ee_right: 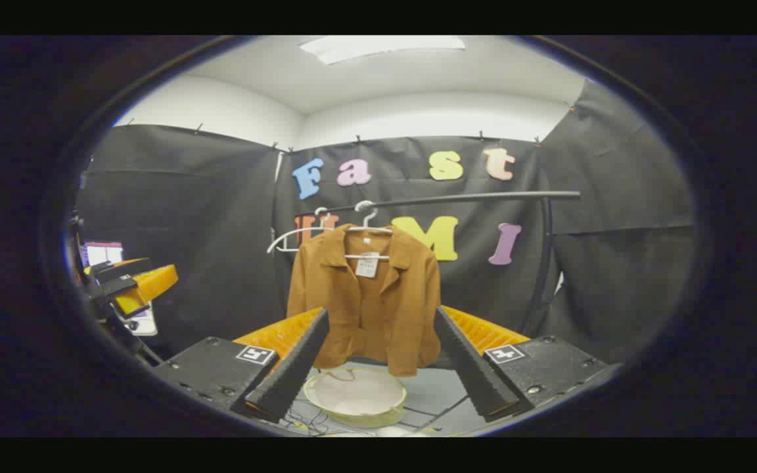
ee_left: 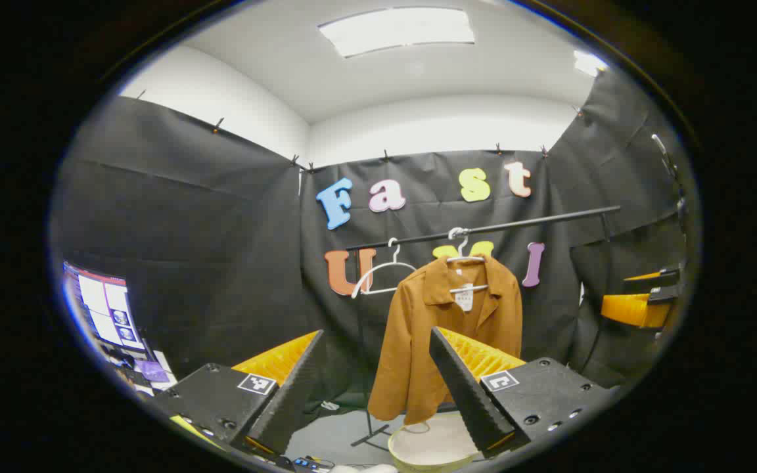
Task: Grasp the clothes on the hanger with both hands and then place them into the laundry hamper below.
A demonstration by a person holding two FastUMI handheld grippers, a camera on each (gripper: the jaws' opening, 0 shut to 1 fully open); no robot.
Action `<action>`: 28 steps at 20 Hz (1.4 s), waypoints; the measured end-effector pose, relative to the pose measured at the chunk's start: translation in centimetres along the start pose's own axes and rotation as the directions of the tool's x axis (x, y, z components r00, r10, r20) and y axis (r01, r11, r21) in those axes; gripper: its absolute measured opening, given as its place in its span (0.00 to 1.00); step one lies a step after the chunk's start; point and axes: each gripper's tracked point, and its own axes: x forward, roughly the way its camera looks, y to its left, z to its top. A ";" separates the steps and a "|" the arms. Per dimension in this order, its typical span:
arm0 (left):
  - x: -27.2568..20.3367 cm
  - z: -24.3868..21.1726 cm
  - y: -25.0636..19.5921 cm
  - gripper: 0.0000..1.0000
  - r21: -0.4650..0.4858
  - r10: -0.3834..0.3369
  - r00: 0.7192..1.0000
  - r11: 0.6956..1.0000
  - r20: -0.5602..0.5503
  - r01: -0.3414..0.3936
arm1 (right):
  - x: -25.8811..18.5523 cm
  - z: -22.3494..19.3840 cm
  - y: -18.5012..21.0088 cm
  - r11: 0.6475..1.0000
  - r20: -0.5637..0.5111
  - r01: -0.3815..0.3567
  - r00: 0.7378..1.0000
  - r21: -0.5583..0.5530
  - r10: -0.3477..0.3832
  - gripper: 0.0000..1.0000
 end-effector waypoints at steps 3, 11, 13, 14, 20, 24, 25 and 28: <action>-1.0 1.5 1.3 0.99 0.005 0.030 1.000 1.000 0.001 -0.030 | -0.5 1.1 1.5 1.000 0.004 -0.031 1.000 0.003 0.031 1.00; -2.7 2.9 0.1 1.00 0.017 0.031 0.999 0.999 -0.020 -0.031 | -1.8 3.5 0.6 1.000 0.041 -0.018 0.999 -0.004 0.018 1.00; -2.7 2.9 0.0 1.00 0.026 0.025 0.999 0.999 -0.025 -0.024 | -2.0 3.4 0.3 1.000 0.039 -0.006 0.999 -0.013 0.006 1.00; -2.7 2.9 -0.2 1.00 0.030 0.019 0.999 0.999 -0.029 -0.018 | -2.0 3.5 0.2 1.000 0.039 0.001 0.999 -0.011 0.000 1.00; -2.3 3.2 -0.9 1.00 -0.006 -0.034 0.999 0.999 -0.015 0.034 | -2.3 2.6 -0.4 0.999 0.022 0.034 0.999 -0.015 -0.033 1.00; -1.2 2.2 -1.5 1.00 -0.006 -0.051 0.998 0.999 -0.040 0.051 | -1.2 1.5 -1.7 0.998 0.006 0.053 0.999 -0.031 -0.053 1.00; -0.7 1.8 -2.2 1.00 -0.002 -0.068 0.997 0.998 -0.042 0.068 | -0.5 1.0 -2.1 0.998 -0.005 0.059 0.998 -0.037 -0.059 1.00; 1.3 0.4 -3.8 1.00 0.002 -0.097 0.994 0.995 -0.041 0.097 | 2.7 -0.5 -3.3 0.998 -0.036 0.057 0.998 -0.038 -0.059 1.00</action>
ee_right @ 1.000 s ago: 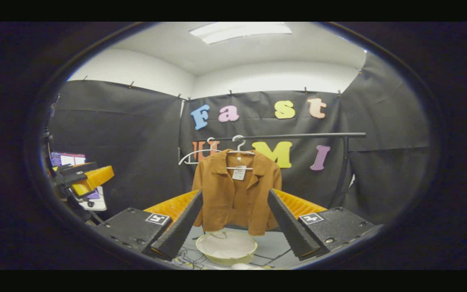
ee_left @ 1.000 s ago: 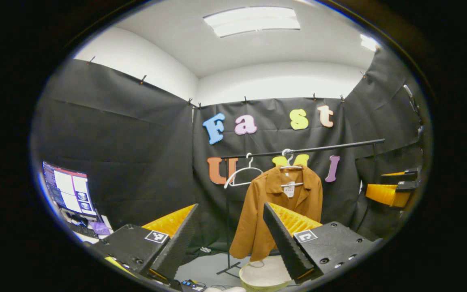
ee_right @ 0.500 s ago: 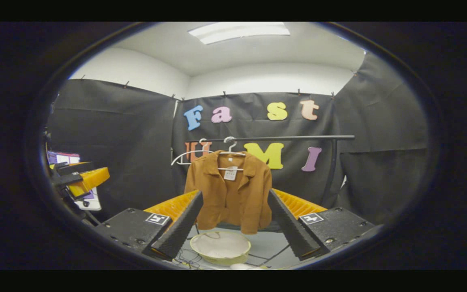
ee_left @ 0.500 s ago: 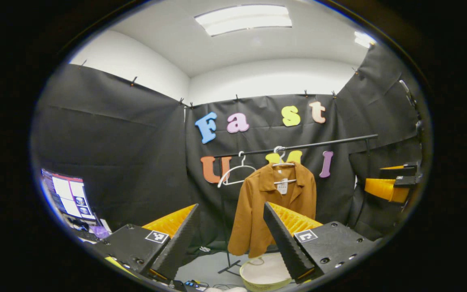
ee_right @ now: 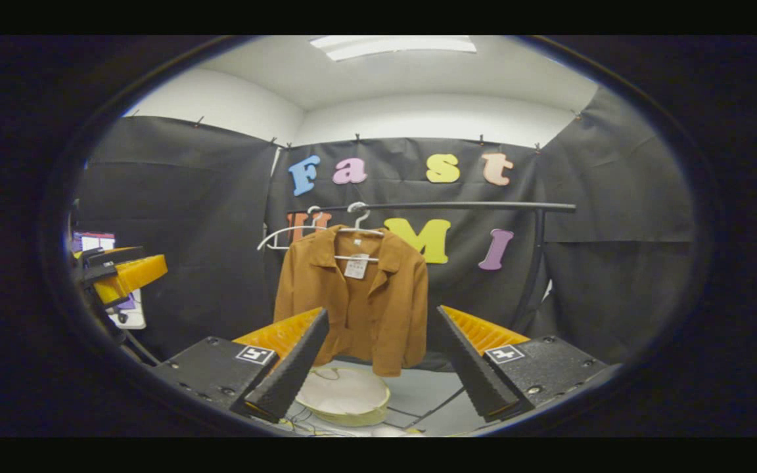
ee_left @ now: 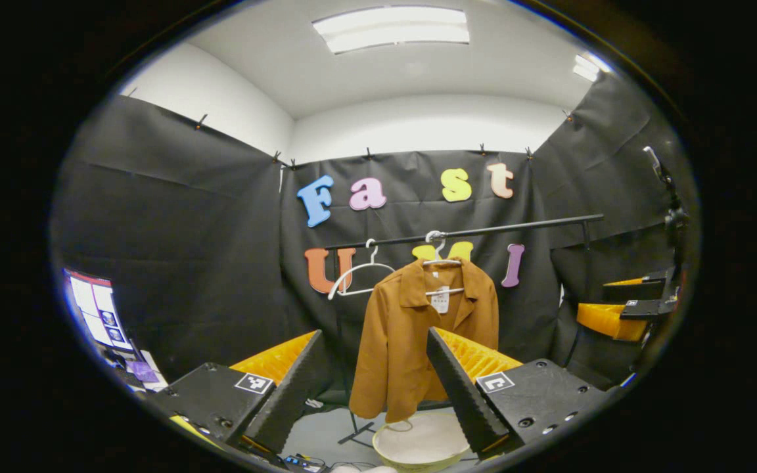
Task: Grasp the clothes on the hanger with both hands and then place them into the laundry hamper below.
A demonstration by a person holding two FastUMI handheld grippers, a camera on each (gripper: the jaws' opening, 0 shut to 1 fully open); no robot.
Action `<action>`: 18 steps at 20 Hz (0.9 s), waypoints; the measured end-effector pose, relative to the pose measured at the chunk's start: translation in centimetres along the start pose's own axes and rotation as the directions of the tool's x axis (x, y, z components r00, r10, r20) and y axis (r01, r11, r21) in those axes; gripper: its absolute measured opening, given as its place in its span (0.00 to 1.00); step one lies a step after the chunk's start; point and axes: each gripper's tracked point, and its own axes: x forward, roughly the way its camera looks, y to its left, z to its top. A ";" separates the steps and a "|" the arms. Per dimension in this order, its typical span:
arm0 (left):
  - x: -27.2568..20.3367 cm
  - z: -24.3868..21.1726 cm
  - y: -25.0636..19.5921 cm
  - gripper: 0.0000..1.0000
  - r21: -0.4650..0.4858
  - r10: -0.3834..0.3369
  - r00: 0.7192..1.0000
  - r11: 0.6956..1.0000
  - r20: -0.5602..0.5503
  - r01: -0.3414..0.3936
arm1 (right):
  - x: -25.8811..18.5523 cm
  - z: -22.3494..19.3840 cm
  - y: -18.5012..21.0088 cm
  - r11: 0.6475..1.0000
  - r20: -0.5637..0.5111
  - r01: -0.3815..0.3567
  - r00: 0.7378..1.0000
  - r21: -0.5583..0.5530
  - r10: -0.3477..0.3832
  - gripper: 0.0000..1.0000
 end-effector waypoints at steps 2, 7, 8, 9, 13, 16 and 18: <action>2.3 -0.9 -1.5 1.00 -0.009 -0.015 1.000 1.000 -0.011 0.015 | 2.8 -0.6 -0.7 1.000 -0.004 -0.009 1.000 0.009 0.009 1.00; 9.7 -2.6 -5.7 1.00 -0.013 -0.032 0.999 0.999 -0.041 0.032 | 11.7 -1.9 -3.0 0.999 -0.018 -0.015 1.000 0.044 0.016 1.00; 11.2 -2.9 -6.6 1.00 -0.008 -0.036 0.998 0.999 -0.043 0.036 | 13.5 -2.3 -3.3 0.998 -0.021 -0.021 1.000 0.053 0.023 1.00; 12.8 -3.2 -7.3 1.00 -0.003 -0.034 0.998 0.999 -0.044 0.034 | 15.4 -2.6 -3.7 0.998 -0.027 -0.031 0.999 0.060 0.033 1.00; 18.6 -4.7 -9.7 1.00 -0.002 -0.014 0.998 1.000 -0.063 0.013 | 22.8 -3.3 -4.5 0.995 -0.047 -0.079 0.996 0.063 0.082 1.00; 21.9 -5.6 -10.7 0.98 -0.003 0.005 0.997 1.000 -0.075 -0.005 | 27.4 -3.8 -4.5 0.990 -0.059 -0.119 0.991 0.080 0.124 1.00; 24.3 -6.8 -10.9 0.96 0.024 0.021 0.995 1.000 -0.102 -0.019 | 30.2 -4.0 -4.1 0.983 -0.062 -0.148 0.986 0.104 0.155 1.00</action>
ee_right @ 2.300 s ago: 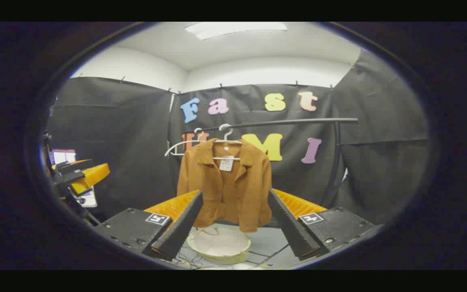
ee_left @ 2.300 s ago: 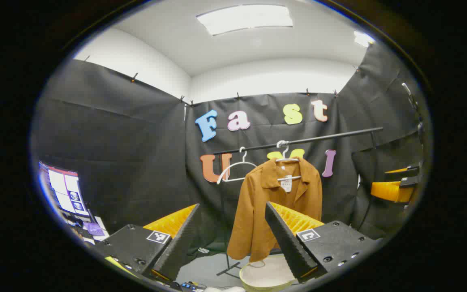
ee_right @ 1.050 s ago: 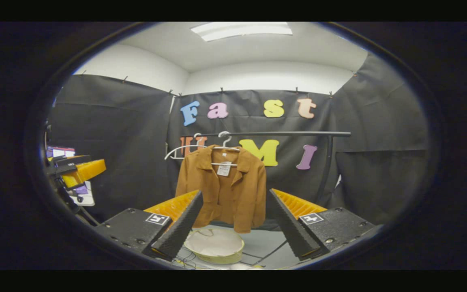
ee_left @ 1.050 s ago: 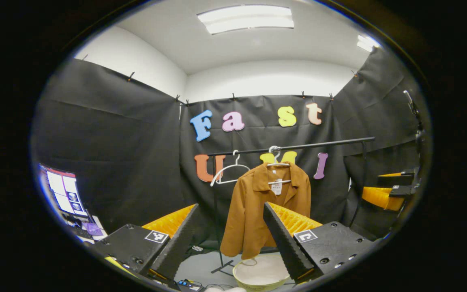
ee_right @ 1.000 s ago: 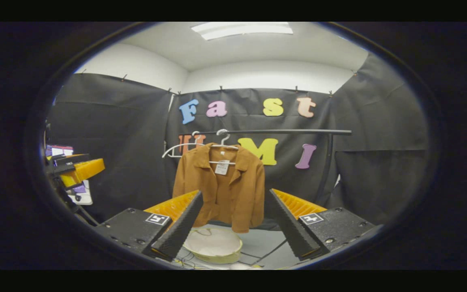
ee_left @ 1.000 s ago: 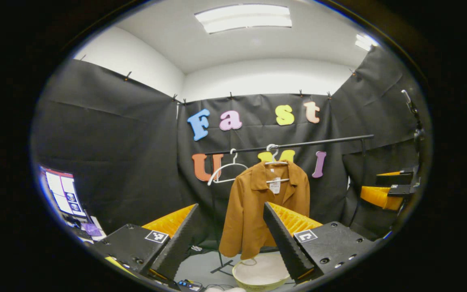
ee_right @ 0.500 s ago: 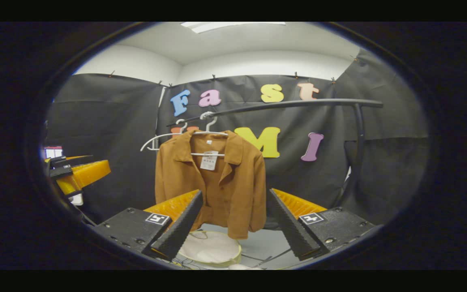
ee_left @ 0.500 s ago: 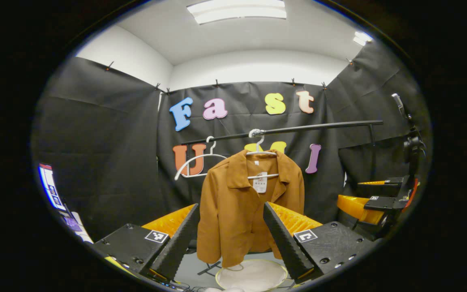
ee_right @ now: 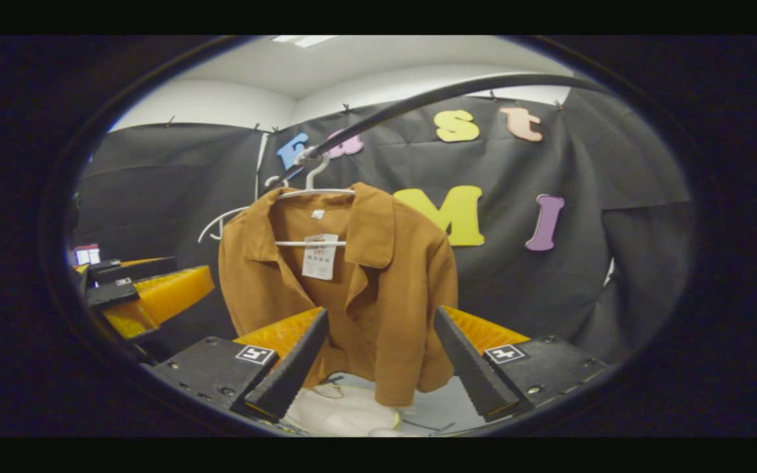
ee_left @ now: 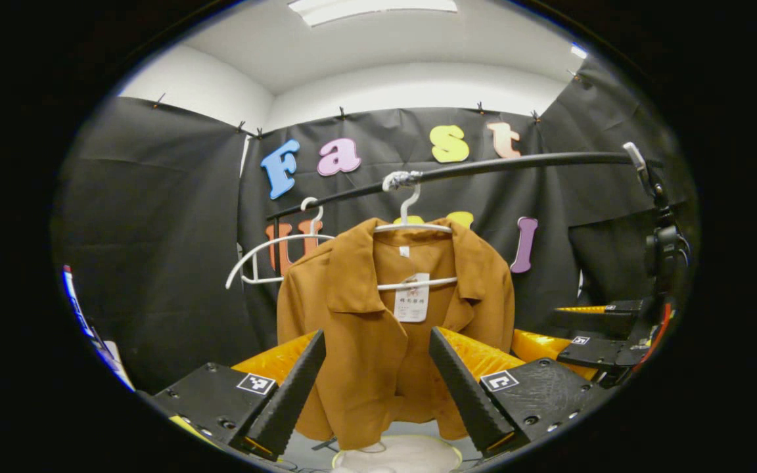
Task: Grasp the clothes on the hanger with both hands and then place them into the laundry hamper below.
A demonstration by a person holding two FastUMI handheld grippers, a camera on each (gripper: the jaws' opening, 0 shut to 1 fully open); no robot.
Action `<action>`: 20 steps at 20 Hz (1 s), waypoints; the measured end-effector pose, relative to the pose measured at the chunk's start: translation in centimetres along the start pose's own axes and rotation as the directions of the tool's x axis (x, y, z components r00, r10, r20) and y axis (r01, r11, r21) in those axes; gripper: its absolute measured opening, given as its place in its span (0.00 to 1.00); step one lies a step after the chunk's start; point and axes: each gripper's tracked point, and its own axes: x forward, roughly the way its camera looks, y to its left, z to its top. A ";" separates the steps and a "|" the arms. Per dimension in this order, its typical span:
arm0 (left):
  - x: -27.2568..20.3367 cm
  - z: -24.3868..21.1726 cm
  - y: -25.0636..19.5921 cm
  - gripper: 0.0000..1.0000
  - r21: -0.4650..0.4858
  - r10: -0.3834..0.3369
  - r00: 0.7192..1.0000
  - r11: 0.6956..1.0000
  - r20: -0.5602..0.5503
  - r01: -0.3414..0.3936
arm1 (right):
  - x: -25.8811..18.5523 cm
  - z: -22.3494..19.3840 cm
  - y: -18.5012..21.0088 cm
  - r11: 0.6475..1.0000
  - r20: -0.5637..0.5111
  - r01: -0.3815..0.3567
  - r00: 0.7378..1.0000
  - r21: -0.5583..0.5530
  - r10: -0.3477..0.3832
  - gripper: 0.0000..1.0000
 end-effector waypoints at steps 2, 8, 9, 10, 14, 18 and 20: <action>2.3 -0.1 0.4 0.99 0.050 0.038 0.999 0.998 -0.004 -0.038 | 2.3 0.3 0.2 0.999 0.007 -0.029 1.000 0.015 0.029 1.00; 8.2 0.0 -0.3 0.98 0.013 0.036 0.999 0.999 -0.001 -0.036 | 7.7 1.1 0.5 0.998 0.009 -0.065 0.998 0.015 0.065 1.00; 9.1 0.3 -0.3 0.98 0.009 0.029 1.000 1.000 0.009 -0.029 | 8.3 1.4 0.6 0.998 0.010 -0.067 0.998 0.022 0.067 1.00; 10.0 0.3 -0.2 0.99 0.008 0.027 1.000 1.000 0.009 -0.027 | 9.0 1.5 0.6 0.998 0.010 -0.066 0.998 0.024 0.066 1.00; 12.5 -0.2 1.0 0.98 0.031 0.058 0.998 0.998 0.003 -0.058 | 11.2 2.0 0.8 0.998 0.008 -0.060 0.998 0.011 0.060 1.00; 13.4 -1.4 2.8 0.98 0.030 0.105 0.994 0.994 -0.019 -0.105 | 13.3 2.3 1.0 0.999 0.017 -0.041 0.999 0.020 0.041 1.00; 13.5 -2.1 3.7 0.96 0.047 0.124 0.992 0.991 -0.033 -0.123 | 14.1 2.3 0.7 0.999 0.016 -0.040 0.999 0.021 0.040 0.97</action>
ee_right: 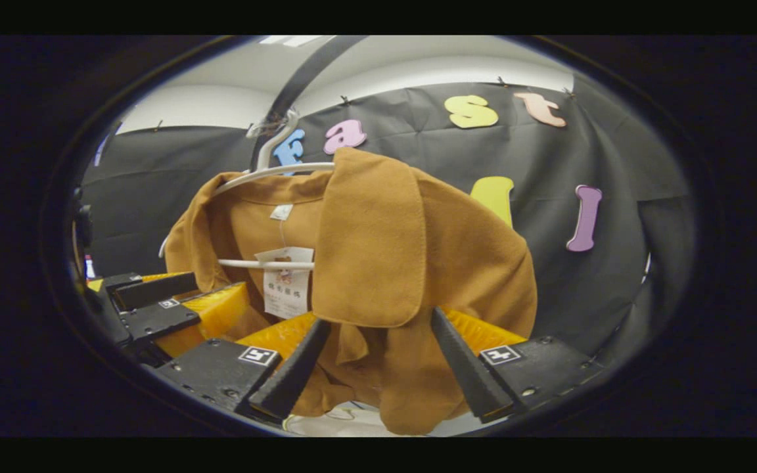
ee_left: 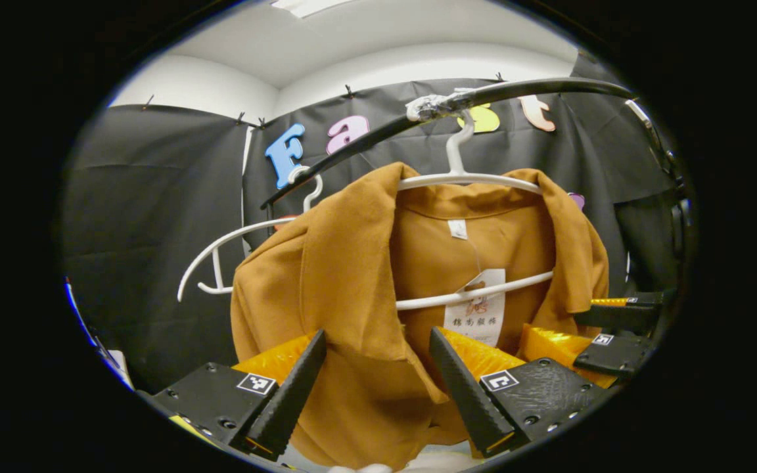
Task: Grasp the clothes on the hanger with both hands and then place them into the laundry hamper below.
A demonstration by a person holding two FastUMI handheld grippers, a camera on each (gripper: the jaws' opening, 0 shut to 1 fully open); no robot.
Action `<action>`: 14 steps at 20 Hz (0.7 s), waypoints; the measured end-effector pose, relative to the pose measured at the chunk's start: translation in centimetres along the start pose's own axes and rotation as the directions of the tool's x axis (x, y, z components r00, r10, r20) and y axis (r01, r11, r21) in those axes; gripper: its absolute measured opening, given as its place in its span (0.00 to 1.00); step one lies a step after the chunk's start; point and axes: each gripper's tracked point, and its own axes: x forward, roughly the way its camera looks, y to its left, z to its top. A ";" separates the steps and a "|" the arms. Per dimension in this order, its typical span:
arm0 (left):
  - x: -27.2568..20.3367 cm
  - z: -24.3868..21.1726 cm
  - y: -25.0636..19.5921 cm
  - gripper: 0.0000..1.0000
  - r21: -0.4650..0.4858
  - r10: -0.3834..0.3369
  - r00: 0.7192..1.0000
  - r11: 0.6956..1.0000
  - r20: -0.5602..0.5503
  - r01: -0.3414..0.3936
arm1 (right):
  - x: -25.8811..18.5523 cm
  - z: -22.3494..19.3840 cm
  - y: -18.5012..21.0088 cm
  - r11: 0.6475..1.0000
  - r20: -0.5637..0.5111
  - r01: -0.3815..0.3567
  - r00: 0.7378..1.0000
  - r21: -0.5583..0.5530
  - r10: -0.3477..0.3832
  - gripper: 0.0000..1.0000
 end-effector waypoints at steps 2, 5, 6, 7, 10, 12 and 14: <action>0.2 -0.7 0.7 0.98 0.001 0.014 1.000 1.000 -0.014 -0.014 | 0.3 -0.4 -0.7 1.000 -0.017 0.002 1.000 0.002 -0.002 0.83; 0.8 -1.2 1.7 0.91 -0.031 0.029 0.999 0.999 -0.026 -0.029 | 0.4 -0.6 -1.8 0.999 -0.031 -0.006 0.999 0.051 0.008 0.57; 1.0 -1.3 1.7 0.80 -0.033 0.024 0.999 0.999 -0.031 -0.025 | 0.6 -0.7 -2.0 0.998 -0.030 -0.013 0.999 0.059 0.015 0.47; 1.2 -1.4 1.6 0.78 -0.035 0.014 0.999 0.999 -0.039 -0.016 | 0.5 -0.7 -2.2 0.998 -0.031 -0.013 0.999 0.056 0.015 0.40; 1.9 -2.2 0.6 0.66 -0.091 -0.052 0.996 0.995 -0.070 0.045 | 0.5 -0.7 -2.2 0.997 -0.033 -0.040 0.999 0.058 0.042 0.17; 1.5 -2.9 0.5 0.43 -0.135 -0.070 0.992 0.989 -0.102 0.056 | 0.3 -1.0 -1.5 0.993 -0.047 -0.092 0.994 0.073 0.096 0.10; 1.4 -3.7 0.1 0.39 -0.163 -0.099 0.987 0.984 -0.127 0.078 | 0.3 -1.1 -1.6 0.989 -0.060 -0.129 0.989 0.076 0.134 0.08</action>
